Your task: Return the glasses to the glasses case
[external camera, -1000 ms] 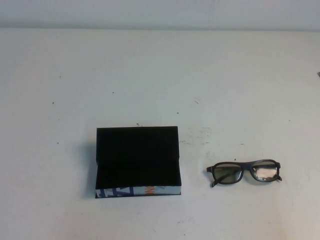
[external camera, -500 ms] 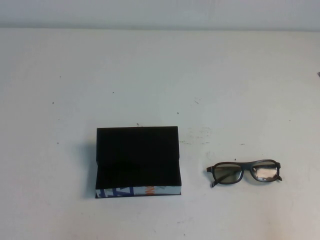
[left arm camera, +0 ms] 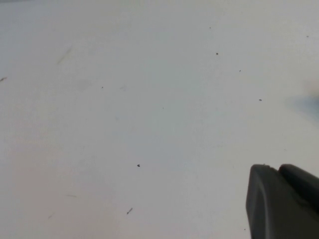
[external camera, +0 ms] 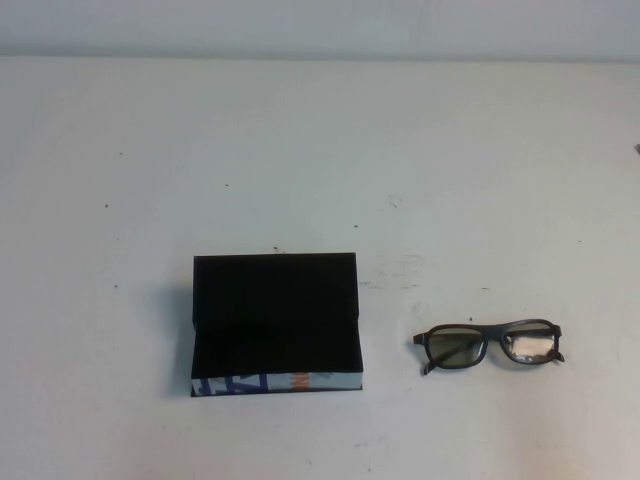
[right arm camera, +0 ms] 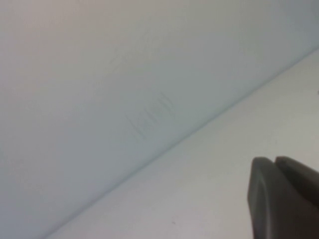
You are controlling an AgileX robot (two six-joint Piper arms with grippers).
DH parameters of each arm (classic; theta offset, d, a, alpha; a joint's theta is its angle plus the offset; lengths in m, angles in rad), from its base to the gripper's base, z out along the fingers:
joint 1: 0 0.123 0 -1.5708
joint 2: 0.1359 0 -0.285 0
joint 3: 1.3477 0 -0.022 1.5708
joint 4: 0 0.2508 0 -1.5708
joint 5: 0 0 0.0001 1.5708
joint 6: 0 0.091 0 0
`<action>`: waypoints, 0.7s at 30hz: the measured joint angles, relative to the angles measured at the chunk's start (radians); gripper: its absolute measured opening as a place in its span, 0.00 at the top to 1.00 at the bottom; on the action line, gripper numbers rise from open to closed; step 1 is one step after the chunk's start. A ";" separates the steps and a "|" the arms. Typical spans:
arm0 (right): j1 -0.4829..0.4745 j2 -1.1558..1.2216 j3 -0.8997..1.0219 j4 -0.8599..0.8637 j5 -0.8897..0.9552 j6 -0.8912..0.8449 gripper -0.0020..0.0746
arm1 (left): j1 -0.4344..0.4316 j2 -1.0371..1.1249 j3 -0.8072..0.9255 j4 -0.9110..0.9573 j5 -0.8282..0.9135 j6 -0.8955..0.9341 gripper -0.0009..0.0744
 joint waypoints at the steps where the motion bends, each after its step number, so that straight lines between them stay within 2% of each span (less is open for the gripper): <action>1: 0.000 0.000 0.000 0.029 0.003 0.003 0.99 | 0.000 0.000 0.000 0.000 0.000 0.000 0.99; 4: 0.000 0.000 -0.017 0.087 0.103 0.009 0.99 | 0.000 0.000 0.000 0.000 0.000 0.000 0.99; 8: 0.000 0.085 -0.161 0.078 0.348 0.005 0.99 | 0.000 0.000 0.000 0.000 0.000 0.000 0.99; 14: 0.000 0.382 -0.453 -0.049 0.742 -0.061 0.99 | 0.000 0.000 0.000 0.000 0.000 0.000 0.99; 21: 0.003 0.687 -0.652 -0.194 1.105 -0.152 0.99 | 0.000 0.000 0.000 0.000 0.001 0.000 0.99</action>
